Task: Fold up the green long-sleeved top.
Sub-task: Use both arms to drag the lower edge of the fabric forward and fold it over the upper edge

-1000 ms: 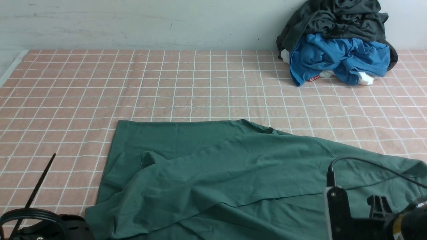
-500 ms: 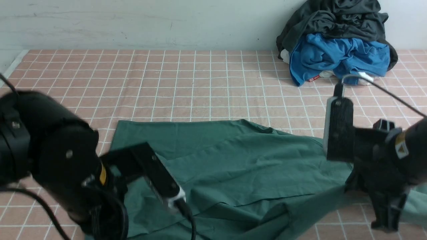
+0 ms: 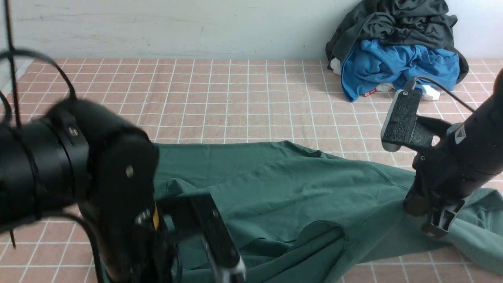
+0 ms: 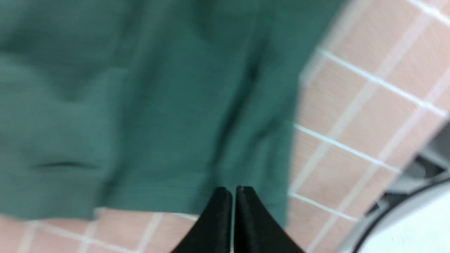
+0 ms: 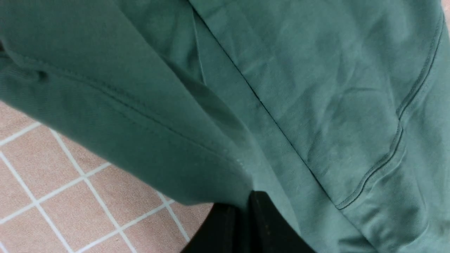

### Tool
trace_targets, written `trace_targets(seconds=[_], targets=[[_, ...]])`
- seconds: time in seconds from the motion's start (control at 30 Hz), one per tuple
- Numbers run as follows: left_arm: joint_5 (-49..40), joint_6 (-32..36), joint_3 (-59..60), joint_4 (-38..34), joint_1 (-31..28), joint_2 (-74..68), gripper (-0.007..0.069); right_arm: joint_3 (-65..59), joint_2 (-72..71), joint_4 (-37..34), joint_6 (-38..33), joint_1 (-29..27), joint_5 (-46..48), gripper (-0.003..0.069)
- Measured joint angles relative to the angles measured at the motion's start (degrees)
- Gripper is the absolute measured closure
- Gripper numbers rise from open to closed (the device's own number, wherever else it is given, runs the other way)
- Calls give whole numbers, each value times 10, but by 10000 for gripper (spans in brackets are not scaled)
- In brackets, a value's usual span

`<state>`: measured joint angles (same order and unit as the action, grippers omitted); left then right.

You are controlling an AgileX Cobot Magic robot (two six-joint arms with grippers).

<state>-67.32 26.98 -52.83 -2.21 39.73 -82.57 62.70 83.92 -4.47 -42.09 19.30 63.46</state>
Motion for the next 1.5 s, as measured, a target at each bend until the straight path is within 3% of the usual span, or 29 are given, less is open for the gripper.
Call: trace_targets(seconds=[0.1, 0.27, 0.47, 0.57, 0.67, 0.77, 0.87, 1.03, 1.07, 1.17, 1.23, 1.43, 1.5], targets=[[32, 0, 56, 17, 48, 0, 628, 0, 0, -7, 0, 0, -8, 641], [78, -55, 92, 78, 60, 0, 595, 0, 0, -19, 0, 0, -11, 641], [104, -88, 105, 101, 60, -4, 356, 0, 0, -23, 0, 0, -11, 641], [121, -91, 122, 100, 60, -24, 185, 0, 0, -25, 0, 0, -11, 641], [134, -97, 130, 96, 60, -43, 97, 0, 0, -27, 0, 0, -11, 641], [142, -110, 133, 96, 60, -57, 65, 0, 0, -27, 0, 0, -12, 641], [145, -120, 134, 96, 60, -67, 87, 0, 0, -27, 0, 0, -12, 641], [139, -121, 134, 94, 60, -70, 260, 0, 0, -28, 0, 0, -12, 641], [132, -123, 134, 94, 60, -70, 358, 0, 0, -28, -1, 0, -12, 641], [129, -130, 134, 94, 60, -70, 533, 0, 0, -28, -1, 0, -12, 641], [123, -138, 134, 94, 60, -70, 596, 0, 0, -28, -1, 0, -12, 641], [99, -146, 127, 98, 57, -56, 619, 0, 0, -27, -1, 0, -12, 641], [75, -146, 98, 100, 29, -36, 614, 6, 0, -20, -1, 0, -8, 641]])
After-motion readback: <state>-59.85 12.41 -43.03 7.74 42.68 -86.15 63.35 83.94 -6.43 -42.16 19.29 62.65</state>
